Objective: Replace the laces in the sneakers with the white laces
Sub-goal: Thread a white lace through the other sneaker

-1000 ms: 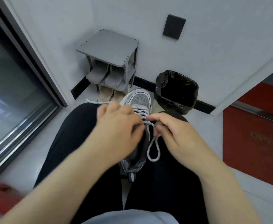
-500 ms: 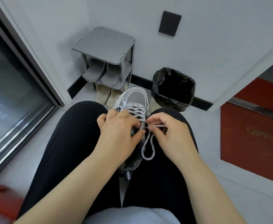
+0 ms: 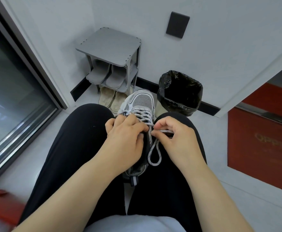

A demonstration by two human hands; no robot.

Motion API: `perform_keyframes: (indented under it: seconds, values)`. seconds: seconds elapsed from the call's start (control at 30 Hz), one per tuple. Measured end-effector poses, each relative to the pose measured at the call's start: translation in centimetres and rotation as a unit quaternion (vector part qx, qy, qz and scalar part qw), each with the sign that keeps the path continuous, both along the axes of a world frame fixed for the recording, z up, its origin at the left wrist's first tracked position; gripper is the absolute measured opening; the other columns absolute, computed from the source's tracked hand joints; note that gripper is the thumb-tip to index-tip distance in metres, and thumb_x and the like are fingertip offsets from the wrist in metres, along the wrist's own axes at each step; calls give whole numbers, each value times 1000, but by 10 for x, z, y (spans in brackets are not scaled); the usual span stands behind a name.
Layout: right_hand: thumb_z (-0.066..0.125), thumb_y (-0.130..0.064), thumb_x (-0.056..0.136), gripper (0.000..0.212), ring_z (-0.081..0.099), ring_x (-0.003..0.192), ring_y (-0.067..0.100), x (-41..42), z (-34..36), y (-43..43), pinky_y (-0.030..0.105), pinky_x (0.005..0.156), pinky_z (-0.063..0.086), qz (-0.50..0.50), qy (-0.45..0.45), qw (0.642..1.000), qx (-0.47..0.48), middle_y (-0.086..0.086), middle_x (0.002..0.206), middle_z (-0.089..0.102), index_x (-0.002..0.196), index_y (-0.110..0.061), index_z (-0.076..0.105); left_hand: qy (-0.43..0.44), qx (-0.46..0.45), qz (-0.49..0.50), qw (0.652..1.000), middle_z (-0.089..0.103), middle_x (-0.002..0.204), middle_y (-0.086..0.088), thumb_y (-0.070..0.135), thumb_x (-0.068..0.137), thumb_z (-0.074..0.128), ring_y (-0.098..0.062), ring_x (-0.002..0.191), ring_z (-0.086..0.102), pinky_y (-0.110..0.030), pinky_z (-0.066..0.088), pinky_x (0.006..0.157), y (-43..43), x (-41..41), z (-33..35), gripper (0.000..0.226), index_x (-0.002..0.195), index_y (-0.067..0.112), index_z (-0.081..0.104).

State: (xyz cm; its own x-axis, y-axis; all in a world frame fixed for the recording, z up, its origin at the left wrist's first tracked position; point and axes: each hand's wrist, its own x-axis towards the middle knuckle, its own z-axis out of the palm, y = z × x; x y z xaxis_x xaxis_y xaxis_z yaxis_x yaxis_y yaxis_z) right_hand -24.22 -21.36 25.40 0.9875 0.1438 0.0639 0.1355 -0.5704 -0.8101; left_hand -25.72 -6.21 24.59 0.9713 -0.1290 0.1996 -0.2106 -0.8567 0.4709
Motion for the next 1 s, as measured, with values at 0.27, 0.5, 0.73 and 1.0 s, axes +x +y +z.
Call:
perform_keyframes:
  seconds: [0.27,0.5,0.73,1.0]
  values:
    - [59,-18,89,11,63,77,-3,4,3,0,12,72,47,16,-2,999,-29,-13,79,68,86,-23,68,-6,-3,27,1000,43,76,16,25,74,72,-19,84,48,-29,18,82,-2,8,1,5,77,28,69]
    - [65,-27,85,10,56,76,1,13,8,7,11,69,44,38,30,992,-120,-10,88,54,80,-19,69,2,-30,31,999,40,78,16,21,79,67,-6,80,31,-11,27,59,8,1,3,3,78,21,64]
    - [47,-21,96,14,54,64,5,15,17,10,14,61,41,51,105,993,-6,-8,74,64,83,-21,52,44,-180,61,981,45,86,16,11,82,65,-3,79,49,-14,43,70,21,-6,10,17,70,22,57]
    - [42,-9,97,25,51,66,5,22,16,-9,14,67,44,-24,39,974,222,-12,62,52,96,-25,61,94,-485,104,863,73,88,2,0,95,41,-8,93,67,-23,51,85,26,-12,20,19,79,9,46]
